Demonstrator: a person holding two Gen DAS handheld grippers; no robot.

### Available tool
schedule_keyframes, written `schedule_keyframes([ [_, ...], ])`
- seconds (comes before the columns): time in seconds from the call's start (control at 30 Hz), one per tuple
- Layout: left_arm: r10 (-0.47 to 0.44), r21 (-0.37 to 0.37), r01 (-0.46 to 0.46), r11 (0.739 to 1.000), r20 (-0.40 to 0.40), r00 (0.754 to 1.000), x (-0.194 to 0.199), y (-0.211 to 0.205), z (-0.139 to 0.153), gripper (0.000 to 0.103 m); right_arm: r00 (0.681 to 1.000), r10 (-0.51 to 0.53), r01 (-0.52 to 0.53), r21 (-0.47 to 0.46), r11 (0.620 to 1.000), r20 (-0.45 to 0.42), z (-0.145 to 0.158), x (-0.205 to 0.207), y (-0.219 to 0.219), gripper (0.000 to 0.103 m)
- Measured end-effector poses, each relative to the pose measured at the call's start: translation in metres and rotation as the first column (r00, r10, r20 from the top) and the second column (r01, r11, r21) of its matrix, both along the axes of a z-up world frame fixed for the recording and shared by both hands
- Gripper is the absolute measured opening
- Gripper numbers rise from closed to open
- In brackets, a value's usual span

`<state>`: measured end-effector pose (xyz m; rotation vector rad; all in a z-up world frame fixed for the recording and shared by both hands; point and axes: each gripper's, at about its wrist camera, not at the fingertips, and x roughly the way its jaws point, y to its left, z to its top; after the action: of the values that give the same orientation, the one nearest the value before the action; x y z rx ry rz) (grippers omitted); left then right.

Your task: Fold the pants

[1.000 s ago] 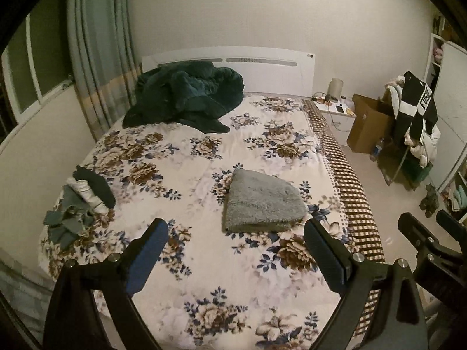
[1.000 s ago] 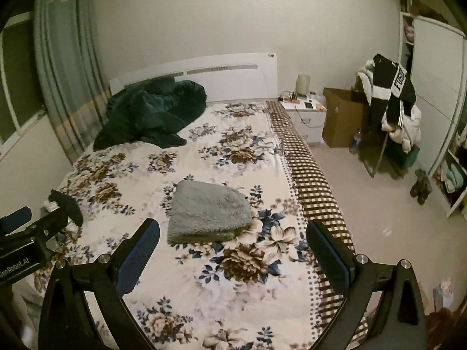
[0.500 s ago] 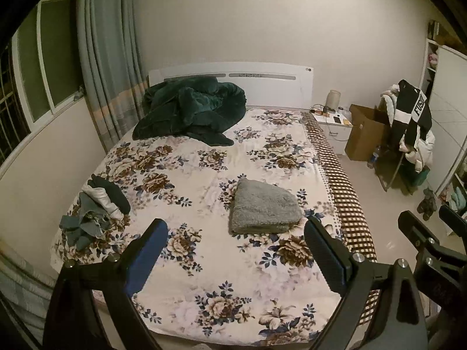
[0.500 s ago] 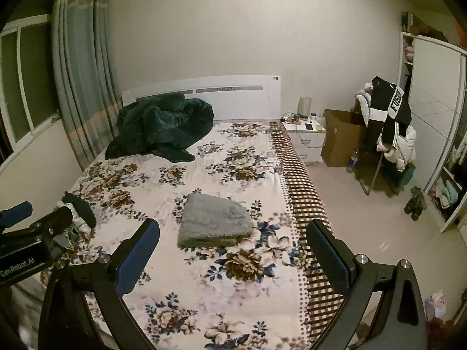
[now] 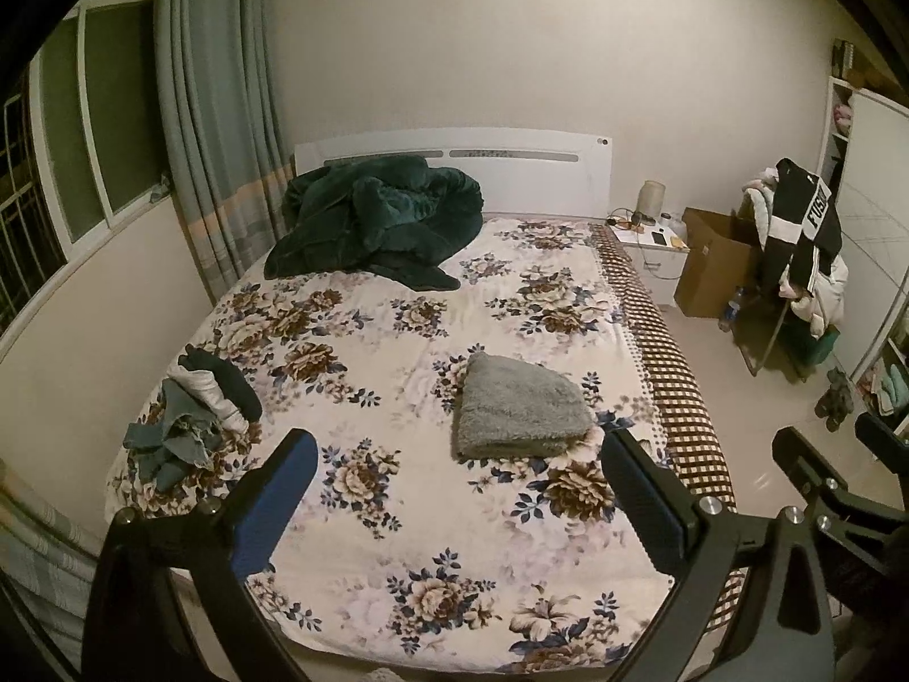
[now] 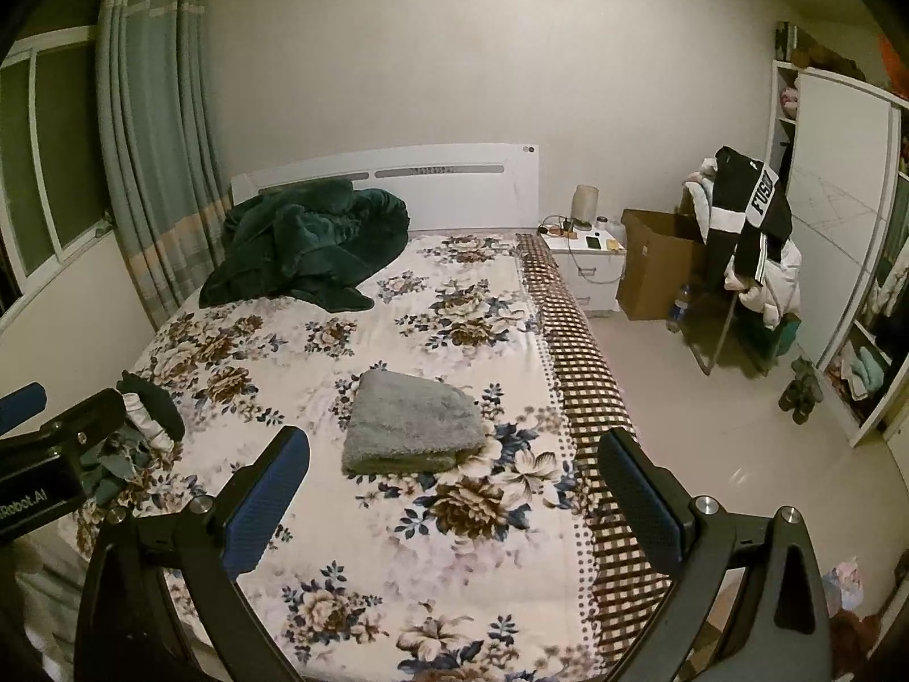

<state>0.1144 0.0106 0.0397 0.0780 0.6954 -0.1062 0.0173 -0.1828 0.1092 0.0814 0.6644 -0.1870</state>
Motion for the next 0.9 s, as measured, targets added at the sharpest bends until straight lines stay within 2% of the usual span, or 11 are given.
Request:
schedule_keyframes([
  [0.9,0.003,-0.004,-0.003,1.000,-0.010,1.000,-0.0095,-0.0040,0.0030,0.102,0.999,0.041,-0.041,0.014,0.999,-0.011,-0.0069,0.0058,-0.0018,0.103],
])
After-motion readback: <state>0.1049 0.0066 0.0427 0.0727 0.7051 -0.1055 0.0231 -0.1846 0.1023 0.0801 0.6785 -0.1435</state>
